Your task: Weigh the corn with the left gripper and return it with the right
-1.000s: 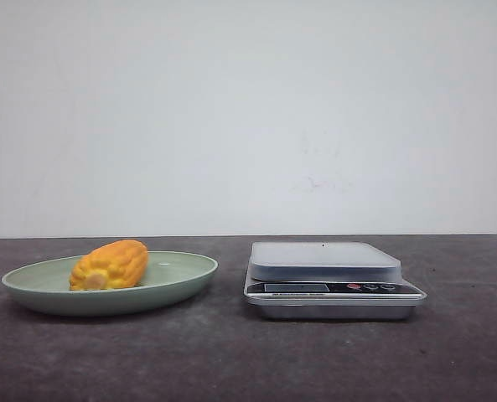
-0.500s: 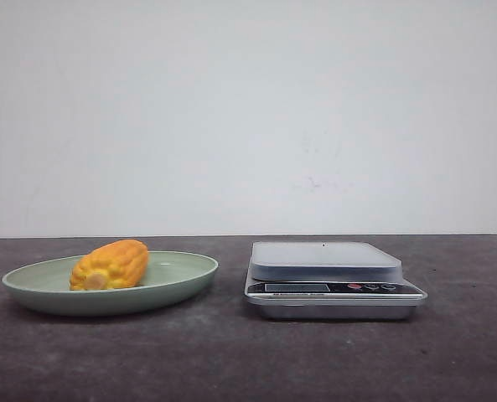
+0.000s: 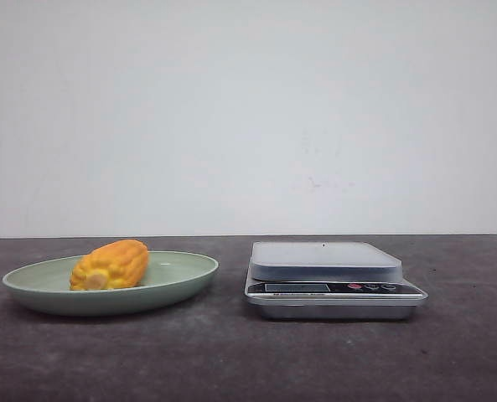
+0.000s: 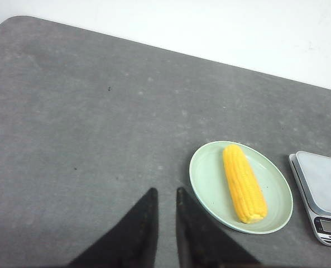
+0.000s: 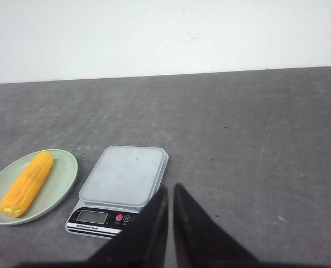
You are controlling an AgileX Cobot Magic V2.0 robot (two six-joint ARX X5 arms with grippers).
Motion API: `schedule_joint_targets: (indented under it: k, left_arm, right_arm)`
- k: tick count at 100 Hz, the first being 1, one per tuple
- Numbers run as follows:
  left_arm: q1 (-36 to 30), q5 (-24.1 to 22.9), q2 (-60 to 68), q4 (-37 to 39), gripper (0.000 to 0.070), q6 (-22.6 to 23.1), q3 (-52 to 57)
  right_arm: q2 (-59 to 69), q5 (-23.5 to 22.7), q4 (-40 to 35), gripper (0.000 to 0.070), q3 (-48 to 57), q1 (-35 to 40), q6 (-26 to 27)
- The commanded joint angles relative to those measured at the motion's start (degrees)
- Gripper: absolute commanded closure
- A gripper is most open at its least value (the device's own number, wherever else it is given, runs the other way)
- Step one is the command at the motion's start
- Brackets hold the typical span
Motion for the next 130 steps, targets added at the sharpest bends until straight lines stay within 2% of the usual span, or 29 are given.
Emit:
schedule_joint_targets:
  k: [1,28,32,46,60,73,93,114,124,130]
  left_arm:
    - [-0.13,0.07,0.24,0.66,0.0685,0.42,0.63]
    - [1.73,-0.33,0.15,1.79,0.0685,0.46,-0.11]
    - [3.02,-0.42,0.02,3.19,0.0685,1.97,-0.94]
    - [9.14,0.09,-2.29,16.59,0.0685,5.75,-8.04]
    - [14.88,6.78,-5.9,31.63,0.0685,8.48,-20.06]
    - [19.61,13.11,-8.85,41.33,0.0685,10.54,-31.69]
    - [22.47,15.3,-11.5,55.41,0.0685,10.73,-45.79]
    - [24.63,18.25,-11.5,65.44,0.0685,11.32,-54.55]
    - [25.22,19.65,-11.5,66.18,0.0685,11.54,-56.98]
    - [25.35,19.76,-11.5,63.98,0.0685,12.46,-57.02]
  right_arm:
    - [0.02,0.11,0.63,0.0691,0.44,0.15,0.94]
    - [0.02,0.09,0.63,0.0691,0.44,0.15,0.94]
    - [0.02,0.09,0.63,0.0691,0.44,0.15,0.94]
    - [0.02,0.09,0.63,0.0691,0.44,0.15,0.94]
    - [0.02,0.09,0.63,0.0691,0.44,0.15,0.94]
    - [0.02,0.09,0.63,0.0691,0.44,0.15,0.94]
    - [0.02,0.09,0.63,0.0691,0.44,0.15,0.94]
    - [0.02,0.09,0.63,0.0691,0.46,0.15,0.94]
    - [0.02,0.09,0.63,0.0691,0.46,0.15,0.94]
    - [0.02,0.09,0.63,0.0691,0.46,0.15,0.94]
